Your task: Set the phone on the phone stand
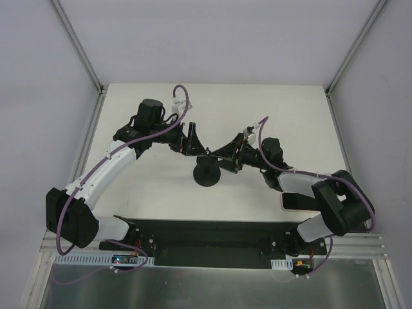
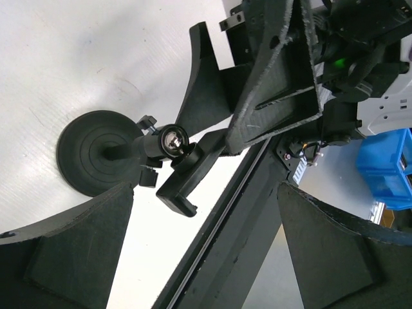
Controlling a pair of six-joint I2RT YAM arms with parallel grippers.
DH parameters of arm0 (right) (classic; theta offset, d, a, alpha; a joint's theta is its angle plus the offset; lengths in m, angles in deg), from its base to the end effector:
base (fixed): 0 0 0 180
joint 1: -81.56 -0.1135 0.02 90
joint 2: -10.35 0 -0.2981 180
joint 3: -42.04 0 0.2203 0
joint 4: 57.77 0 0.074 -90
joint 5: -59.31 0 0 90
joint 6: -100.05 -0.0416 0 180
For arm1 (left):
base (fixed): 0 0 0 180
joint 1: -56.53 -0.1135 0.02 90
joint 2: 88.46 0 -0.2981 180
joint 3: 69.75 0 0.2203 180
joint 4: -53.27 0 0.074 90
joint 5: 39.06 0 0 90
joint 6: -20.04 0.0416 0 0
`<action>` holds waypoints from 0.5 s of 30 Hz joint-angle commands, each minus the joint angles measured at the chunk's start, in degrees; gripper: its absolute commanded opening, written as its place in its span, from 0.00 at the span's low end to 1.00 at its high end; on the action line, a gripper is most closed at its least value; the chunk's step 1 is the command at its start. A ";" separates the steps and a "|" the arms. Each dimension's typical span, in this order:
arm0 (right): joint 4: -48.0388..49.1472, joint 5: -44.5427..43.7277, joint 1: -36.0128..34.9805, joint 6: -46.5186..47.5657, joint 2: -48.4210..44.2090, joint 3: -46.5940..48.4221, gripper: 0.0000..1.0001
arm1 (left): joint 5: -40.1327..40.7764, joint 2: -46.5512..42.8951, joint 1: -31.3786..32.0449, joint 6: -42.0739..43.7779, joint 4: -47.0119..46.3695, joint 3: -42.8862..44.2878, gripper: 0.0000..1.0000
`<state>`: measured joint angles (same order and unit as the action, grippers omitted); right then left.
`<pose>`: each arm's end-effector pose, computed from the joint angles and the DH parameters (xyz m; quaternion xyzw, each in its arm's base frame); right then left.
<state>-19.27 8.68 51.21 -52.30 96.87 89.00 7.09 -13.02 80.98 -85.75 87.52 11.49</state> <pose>0.2265 0.1632 0.2688 -0.0416 0.7109 0.6432 0.2814 0.2208 -0.1321 0.3747 0.2507 0.7803 -0.4645 0.3353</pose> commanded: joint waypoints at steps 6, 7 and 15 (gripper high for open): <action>-24.93 -1.14 3.27 16.89 -13.12 1.89 0.96 | -0.08 -1.61 0.60 1.03 -0.15 1.81 0.92; -27.47 -2.71 3.89 20.47 -16.61 0.67 0.96 | -0.52 -1.70 0.60 0.85 -0.16 1.89 0.92; -89.76 -44.50 14.78 24.58 -32.99 8.56 0.96 | -1.05 -2.31 0.69 -0.55 -0.16 2.16 0.92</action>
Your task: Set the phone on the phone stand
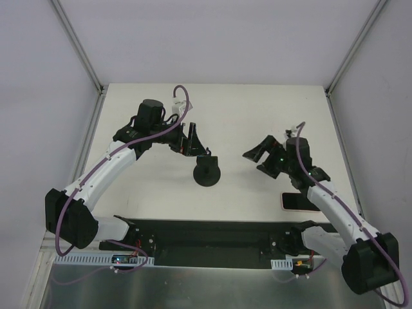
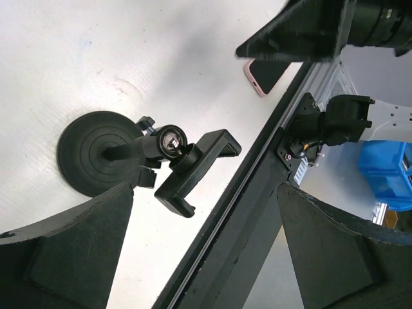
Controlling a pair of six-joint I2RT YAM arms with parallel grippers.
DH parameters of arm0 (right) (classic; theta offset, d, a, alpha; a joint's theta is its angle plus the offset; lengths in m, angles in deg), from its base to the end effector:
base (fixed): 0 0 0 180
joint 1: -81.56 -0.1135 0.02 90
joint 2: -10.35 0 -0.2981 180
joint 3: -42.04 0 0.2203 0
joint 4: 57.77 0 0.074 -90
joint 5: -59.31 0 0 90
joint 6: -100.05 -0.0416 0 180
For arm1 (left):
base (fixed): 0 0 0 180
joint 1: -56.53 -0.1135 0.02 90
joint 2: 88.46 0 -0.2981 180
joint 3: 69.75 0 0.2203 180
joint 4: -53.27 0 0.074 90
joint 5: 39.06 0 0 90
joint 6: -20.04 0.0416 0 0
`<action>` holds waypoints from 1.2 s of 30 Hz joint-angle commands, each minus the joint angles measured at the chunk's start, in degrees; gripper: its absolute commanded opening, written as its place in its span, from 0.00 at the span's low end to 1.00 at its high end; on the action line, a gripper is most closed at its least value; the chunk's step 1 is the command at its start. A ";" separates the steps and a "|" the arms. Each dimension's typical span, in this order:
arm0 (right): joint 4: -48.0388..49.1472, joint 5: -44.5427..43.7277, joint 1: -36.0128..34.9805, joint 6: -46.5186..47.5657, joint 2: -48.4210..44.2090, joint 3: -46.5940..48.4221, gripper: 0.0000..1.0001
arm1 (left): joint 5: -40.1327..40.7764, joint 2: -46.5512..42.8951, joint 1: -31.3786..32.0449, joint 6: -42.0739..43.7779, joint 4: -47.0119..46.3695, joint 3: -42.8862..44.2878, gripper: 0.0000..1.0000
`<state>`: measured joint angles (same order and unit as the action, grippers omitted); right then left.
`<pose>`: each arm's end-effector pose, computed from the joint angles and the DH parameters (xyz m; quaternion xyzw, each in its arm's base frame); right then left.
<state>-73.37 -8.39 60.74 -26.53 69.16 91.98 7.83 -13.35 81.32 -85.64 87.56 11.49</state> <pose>0.1679 0.0807 0.2879 0.0094 0.8316 0.3976 0.3877 0.2191 -0.1325 0.3759 0.2516 0.7804 -0.4610 0.3394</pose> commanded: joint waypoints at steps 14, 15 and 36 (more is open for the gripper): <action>-62.43 -52.53 13.17 -28.38 -27.15 -3.63 0.96 | -0.05 -1.72 0.60 -0.67 -0.02 1.98 0.91; -62.96 -53.15 13.52 -28.29 -28.30 -3.98 0.96 | 0.13 -1.72 0.52 -0.75 -0.02 1.98 0.92; -37.95 -32.87 28.99 -7.39 -3.10 -8.29 0.96 | -0.04 -1.11 0.52 -0.93 0.33 2.33 0.92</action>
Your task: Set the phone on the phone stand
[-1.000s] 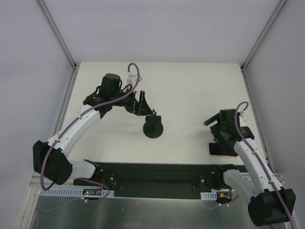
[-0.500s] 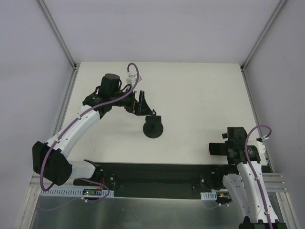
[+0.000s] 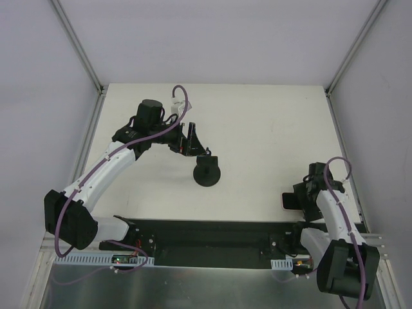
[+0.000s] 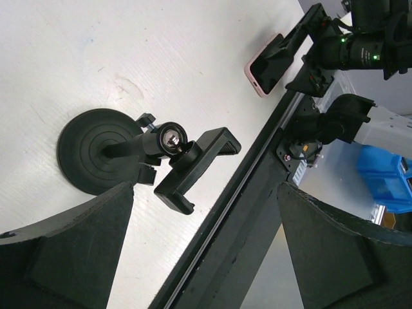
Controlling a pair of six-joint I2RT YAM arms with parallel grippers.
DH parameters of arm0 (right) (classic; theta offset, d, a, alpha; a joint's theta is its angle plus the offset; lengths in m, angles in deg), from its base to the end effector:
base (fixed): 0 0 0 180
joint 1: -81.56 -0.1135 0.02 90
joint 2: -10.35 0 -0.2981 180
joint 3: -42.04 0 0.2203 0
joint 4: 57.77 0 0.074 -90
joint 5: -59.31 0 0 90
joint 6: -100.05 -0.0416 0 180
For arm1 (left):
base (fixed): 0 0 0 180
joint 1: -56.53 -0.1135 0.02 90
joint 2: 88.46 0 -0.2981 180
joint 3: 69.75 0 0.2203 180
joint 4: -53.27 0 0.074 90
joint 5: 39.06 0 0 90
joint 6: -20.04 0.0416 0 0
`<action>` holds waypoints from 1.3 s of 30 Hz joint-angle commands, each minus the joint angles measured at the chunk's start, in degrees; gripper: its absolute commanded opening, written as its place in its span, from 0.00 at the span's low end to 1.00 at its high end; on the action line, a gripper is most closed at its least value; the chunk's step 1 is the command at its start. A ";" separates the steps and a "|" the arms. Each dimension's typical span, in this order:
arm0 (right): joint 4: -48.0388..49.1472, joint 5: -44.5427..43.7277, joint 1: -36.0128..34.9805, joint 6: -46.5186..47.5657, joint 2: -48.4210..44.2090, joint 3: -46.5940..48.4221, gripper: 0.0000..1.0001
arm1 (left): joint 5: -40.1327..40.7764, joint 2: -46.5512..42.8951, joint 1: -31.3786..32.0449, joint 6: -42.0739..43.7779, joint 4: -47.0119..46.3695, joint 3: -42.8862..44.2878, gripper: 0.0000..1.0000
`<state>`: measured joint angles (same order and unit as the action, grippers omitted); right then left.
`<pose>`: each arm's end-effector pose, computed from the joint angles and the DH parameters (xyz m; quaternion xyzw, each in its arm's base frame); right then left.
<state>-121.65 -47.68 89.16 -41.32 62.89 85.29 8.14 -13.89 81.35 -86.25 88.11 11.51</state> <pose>0.0867 -0.0238 0.2057 0.5004 0.8410 -0.0817 0.1888 0.2165 -0.1313 0.3772 0.2464 0.7825 -0.4611 0.3381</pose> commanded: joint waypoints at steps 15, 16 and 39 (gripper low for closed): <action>9.23 18.88 -11.36 25.72 37.29 17.38 0.97 | -0.09 0.41 0.49 -0.14 0.49 2.58 0.91; 8.36 17.53 -13.98 25.28 36.94 17.56 0.99 | 0.09 0.23 0.41 -0.05 0.49 2.58 0.91; 17.04 11.14 -8.92 31.43 11.27 10.97 0.96 | -0.17 -0.12 0.41 0.47 1.10 2.93 0.92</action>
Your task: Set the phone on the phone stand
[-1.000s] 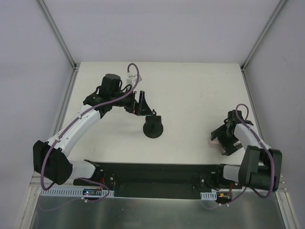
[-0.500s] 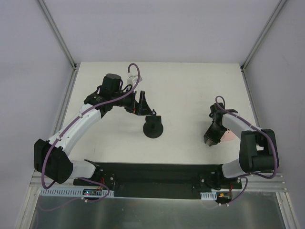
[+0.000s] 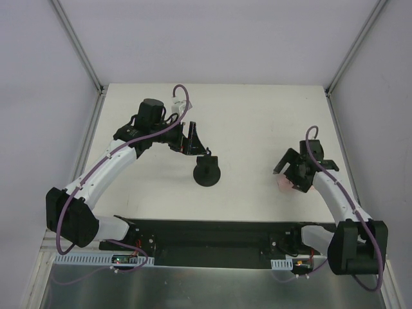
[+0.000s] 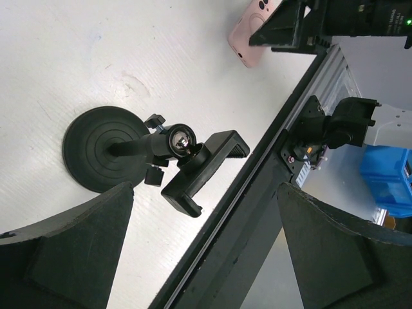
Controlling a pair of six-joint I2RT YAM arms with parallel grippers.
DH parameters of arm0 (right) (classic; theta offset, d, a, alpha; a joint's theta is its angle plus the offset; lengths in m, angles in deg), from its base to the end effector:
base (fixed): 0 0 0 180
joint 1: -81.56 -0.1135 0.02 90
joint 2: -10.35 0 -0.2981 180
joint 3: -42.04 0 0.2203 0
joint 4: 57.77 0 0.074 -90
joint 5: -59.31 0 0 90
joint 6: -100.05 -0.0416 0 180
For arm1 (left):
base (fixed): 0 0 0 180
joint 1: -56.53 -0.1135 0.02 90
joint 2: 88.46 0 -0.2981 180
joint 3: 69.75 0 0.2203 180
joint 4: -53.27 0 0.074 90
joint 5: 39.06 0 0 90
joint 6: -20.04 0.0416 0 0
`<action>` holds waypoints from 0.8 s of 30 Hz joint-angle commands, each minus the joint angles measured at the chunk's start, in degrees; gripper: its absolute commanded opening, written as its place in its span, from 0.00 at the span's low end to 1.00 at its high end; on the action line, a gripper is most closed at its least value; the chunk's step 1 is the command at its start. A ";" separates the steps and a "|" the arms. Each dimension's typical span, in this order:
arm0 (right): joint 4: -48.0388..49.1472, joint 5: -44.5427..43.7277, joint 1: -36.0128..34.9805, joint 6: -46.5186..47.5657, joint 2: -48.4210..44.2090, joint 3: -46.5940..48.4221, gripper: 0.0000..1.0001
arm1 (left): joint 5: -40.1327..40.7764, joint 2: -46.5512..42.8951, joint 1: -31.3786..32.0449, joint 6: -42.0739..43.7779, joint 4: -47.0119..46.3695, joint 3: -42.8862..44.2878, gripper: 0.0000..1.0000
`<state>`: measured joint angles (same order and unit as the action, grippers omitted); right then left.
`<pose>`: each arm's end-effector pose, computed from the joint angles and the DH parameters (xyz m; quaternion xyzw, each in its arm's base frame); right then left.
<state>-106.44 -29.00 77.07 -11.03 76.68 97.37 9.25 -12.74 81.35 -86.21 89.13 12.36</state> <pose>0.1743 0.0149 0.2447 0.1354 0.9555 0.0718 0.2519 0.2215 -0.1329 0.3752 0.2392 0.7915 -0.4530 0.3333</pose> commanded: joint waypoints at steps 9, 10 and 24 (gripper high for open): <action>-6.87 2.17 16.53 -8.70 11.70 8.46 0.96 | -1.63 -0.14 0.41 0.26 0.07 2.08 0.91; -5.47 2.00 17.05 -9.58 12.33 8.37 0.96 | -1.81 -0.14 0.41 0.25 0.07 2.08 0.91; -5.00 0.16 18.82 -18.99 23.84 11.70 0.96 | 0.21 -1.11 0.41 0.87 0.07 1.81 0.92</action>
<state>-108.75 -27.90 95.84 -25.19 95.83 104.78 9.32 -12.71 81.35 -86.21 89.13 12.36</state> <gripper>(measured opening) 0.967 0.917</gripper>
